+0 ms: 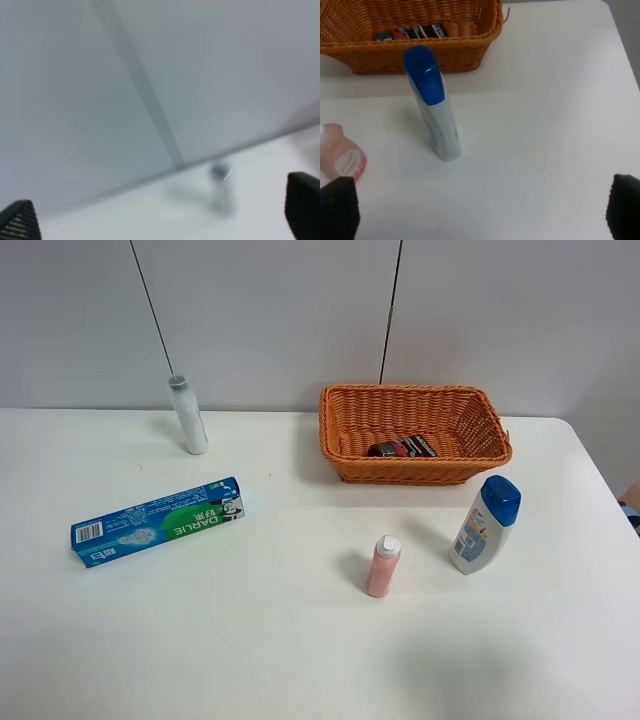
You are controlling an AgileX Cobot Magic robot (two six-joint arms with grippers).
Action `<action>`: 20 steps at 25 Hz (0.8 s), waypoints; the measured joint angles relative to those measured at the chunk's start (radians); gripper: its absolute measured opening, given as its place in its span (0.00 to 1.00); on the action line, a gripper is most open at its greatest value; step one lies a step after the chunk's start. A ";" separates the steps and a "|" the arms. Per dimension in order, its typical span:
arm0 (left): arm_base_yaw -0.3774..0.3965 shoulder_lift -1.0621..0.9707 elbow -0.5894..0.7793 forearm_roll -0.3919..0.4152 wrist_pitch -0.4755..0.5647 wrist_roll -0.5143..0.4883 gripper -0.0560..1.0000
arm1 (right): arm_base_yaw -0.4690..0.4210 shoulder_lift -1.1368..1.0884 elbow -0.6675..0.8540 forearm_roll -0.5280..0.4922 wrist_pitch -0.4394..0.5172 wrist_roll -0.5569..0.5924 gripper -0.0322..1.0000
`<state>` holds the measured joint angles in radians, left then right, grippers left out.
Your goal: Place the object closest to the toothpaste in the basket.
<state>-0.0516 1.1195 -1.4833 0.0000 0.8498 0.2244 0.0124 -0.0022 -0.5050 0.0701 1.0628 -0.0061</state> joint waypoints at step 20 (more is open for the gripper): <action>0.263 -0.956 0.946 -0.155 0.149 0.007 0.99 | 0.000 0.000 0.000 0.000 0.000 0.000 0.99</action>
<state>0.2111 0.1633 -0.5377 -0.1550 0.9985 0.2310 0.0124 -0.0022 -0.5050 0.0701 1.0628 -0.0061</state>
